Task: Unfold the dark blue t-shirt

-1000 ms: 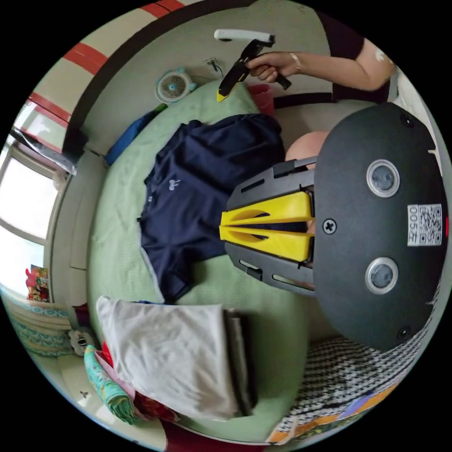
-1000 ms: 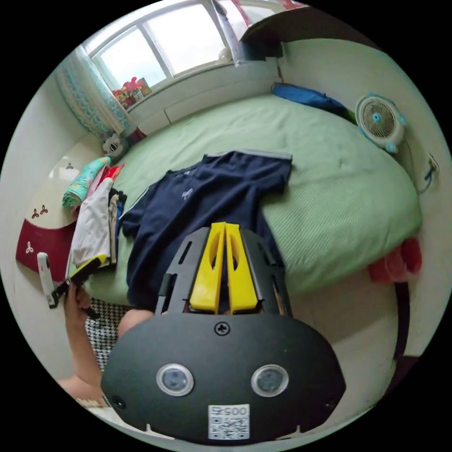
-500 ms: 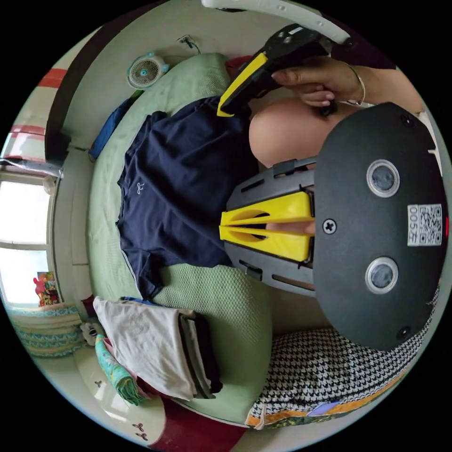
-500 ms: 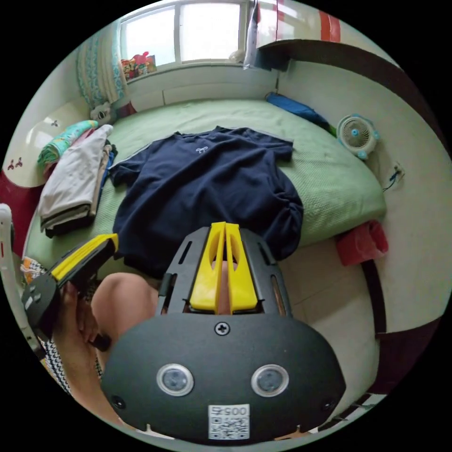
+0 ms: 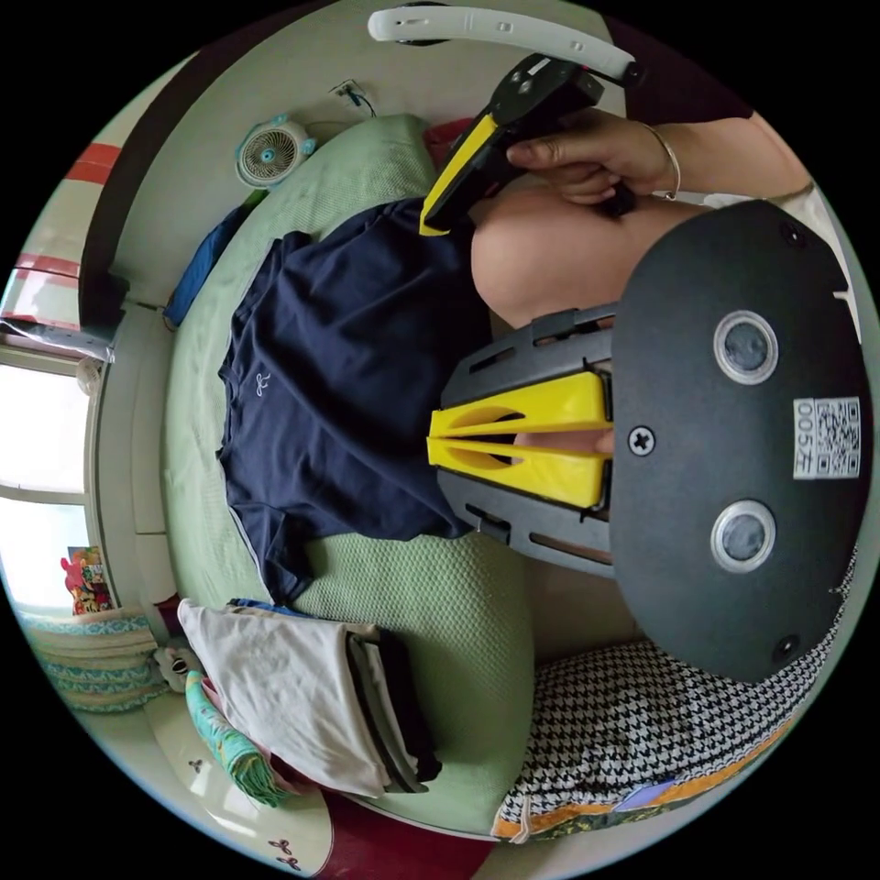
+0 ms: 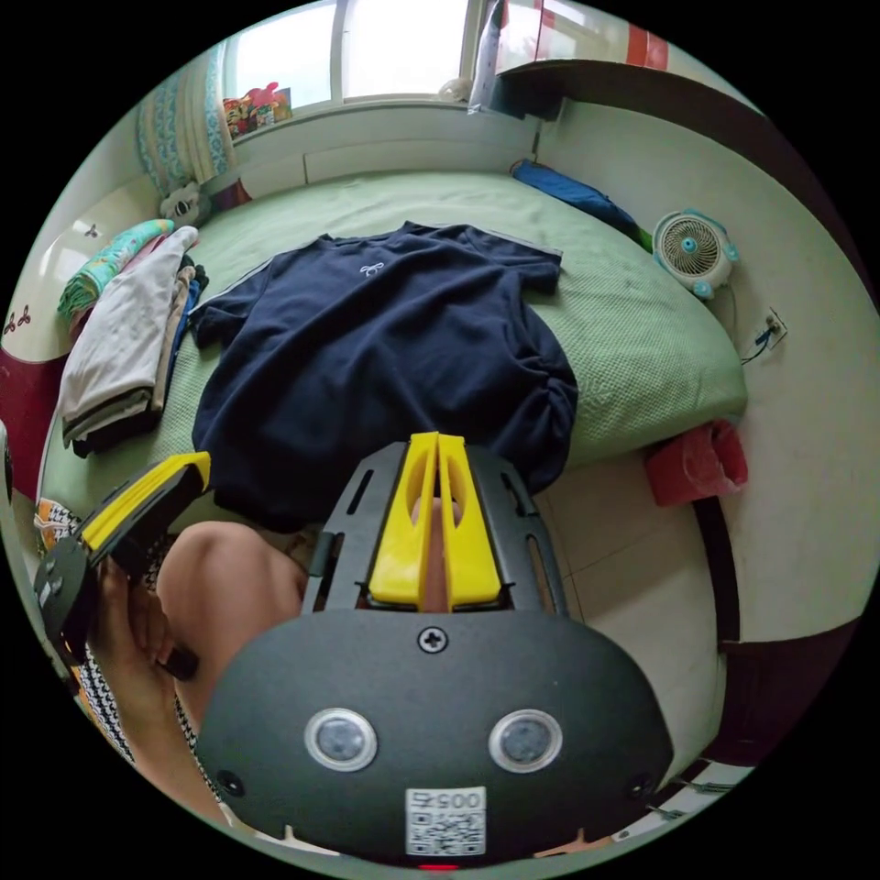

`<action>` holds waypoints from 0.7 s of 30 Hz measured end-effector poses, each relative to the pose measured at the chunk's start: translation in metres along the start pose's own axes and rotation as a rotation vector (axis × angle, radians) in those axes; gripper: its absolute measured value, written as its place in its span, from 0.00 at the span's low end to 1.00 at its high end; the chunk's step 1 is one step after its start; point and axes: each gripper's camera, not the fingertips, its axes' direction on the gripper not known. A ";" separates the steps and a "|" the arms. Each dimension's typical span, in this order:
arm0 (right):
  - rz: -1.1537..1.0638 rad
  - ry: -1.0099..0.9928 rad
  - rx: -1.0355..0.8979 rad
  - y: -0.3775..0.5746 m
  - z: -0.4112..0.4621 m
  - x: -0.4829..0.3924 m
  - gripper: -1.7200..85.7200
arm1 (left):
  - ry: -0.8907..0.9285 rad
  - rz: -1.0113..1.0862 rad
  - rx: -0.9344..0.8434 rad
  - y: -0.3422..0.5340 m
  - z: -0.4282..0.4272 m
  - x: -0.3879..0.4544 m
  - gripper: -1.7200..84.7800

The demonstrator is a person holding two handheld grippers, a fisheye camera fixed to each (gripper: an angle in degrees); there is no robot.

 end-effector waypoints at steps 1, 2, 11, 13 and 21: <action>0.000 -0.005 -0.003 0.002 0.002 -0.001 0.01 | 0.001 0.005 -0.002 0.000 0.000 0.001 0.02; 0.003 -0.007 -0.004 0.003 0.003 -0.001 0.01 | 0.002 0.012 -0.006 0.001 0.000 0.004 0.02; 0.014 -0.036 -0.028 0.011 0.017 -0.008 0.01 | 0.010 -0.012 -0.009 0.008 -0.001 0.012 0.02; 0.011 -0.034 -0.020 0.016 0.018 -0.012 0.01 | 0.005 -0.001 -0.007 0.011 -0.002 0.016 0.02; -0.016 -0.003 0.003 0.028 0.021 -0.025 0.01 | -0.008 0.006 0.008 0.021 -0.007 0.024 0.02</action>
